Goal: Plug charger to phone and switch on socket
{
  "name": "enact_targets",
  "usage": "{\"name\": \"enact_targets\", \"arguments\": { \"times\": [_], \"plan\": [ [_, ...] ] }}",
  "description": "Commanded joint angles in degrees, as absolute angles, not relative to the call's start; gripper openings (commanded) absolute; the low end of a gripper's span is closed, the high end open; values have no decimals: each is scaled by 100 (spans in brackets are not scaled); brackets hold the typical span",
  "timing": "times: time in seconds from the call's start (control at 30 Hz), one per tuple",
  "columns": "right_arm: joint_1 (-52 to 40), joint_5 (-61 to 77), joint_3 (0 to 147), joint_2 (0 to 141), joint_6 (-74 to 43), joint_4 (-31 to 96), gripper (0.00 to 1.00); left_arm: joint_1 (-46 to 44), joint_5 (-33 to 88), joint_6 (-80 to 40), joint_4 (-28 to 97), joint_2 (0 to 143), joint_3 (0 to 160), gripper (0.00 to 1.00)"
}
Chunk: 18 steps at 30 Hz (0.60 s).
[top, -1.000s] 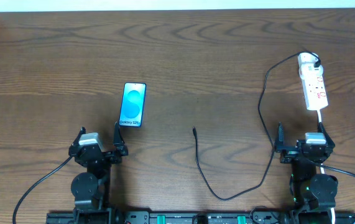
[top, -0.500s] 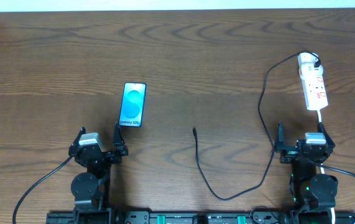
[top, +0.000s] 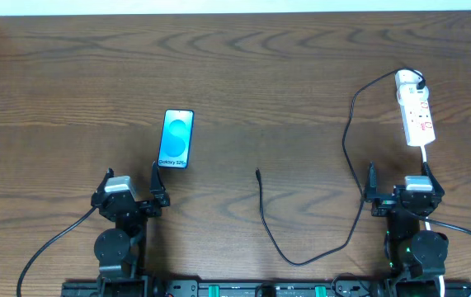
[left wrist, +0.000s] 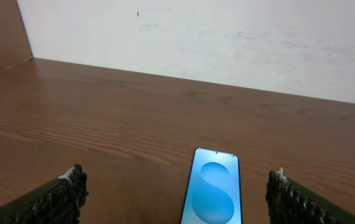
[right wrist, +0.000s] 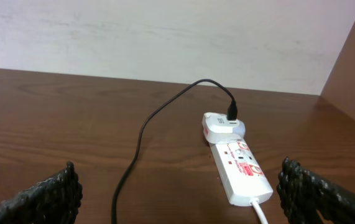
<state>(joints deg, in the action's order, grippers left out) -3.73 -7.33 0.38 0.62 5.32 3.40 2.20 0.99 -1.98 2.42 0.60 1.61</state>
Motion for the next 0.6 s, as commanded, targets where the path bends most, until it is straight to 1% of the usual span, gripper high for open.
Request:
{"name": "enact_targets", "arguments": {
  "times": [0.0,0.17,0.27,0.3,0.33,0.57],
  "plan": [
    [-397,-781,32,27,607,362,99,217,86,-261,388,60,25,93],
    [-397,-781,32,27,607,362,99,217,89,-266,294,60,25,93],
    [-397,-781,32,27,607,362,99,220,86,-259,-62,60,34,93],
    [-397,-781,32,27,607,362,99,220,84,-242,-172,60,62,91],
    [-397,-781,32,27,607,362,99,220,82,-239,-226,60,123,93],
    [-397,-781,32,27,607,362,99,220,62,-235,-178,401,751,93]
  ]
}}
